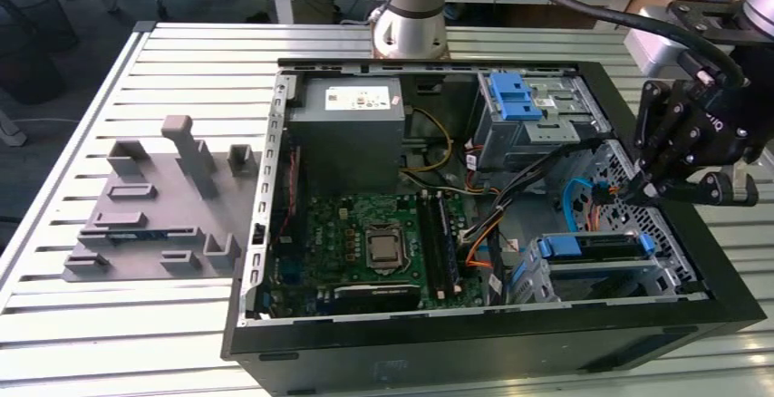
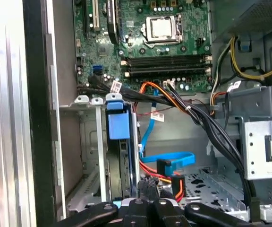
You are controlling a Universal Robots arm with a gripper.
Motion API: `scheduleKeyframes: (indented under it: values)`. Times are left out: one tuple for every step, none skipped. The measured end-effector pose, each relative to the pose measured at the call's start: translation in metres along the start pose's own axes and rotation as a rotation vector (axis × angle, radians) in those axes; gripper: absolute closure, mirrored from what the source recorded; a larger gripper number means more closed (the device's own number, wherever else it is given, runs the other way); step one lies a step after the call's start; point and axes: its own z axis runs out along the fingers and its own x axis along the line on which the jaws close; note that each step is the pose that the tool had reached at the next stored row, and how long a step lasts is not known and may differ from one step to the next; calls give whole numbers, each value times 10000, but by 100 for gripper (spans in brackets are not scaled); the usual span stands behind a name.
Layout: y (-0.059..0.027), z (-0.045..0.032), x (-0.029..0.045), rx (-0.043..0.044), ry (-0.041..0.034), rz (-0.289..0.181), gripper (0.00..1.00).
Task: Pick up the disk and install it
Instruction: 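Insert the first disk wire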
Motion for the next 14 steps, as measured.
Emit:
scheduleKeyframes:
  values:
    - [-18,1,-3,-15,3,6,89]
    - [-36,4,-5,-39,4,8,89]
    - [-54,6,-7,-64,6,8,89]
    - [-67,9,-8,-78,6,13,82]
    - [-80,12,-19,-90,11,71,82]
    - [-81,14,-24,-96,11,125,82]
    - [-80,18,-34,-105,9,251,82]
    - [-81,18,-39,-106,8,315,81]
    - [-81,19,-52,-108,8,427,75]
    - [-80,20,-64,-107,10,463,75]
    - [-80,21,-75,-107,10,496,75]
    - [-79,22,-83,-107,10,544,75]
    - [-79,25,-89,-119,9,606,75]
    - [-79,27,-93,-136,9,678,75]
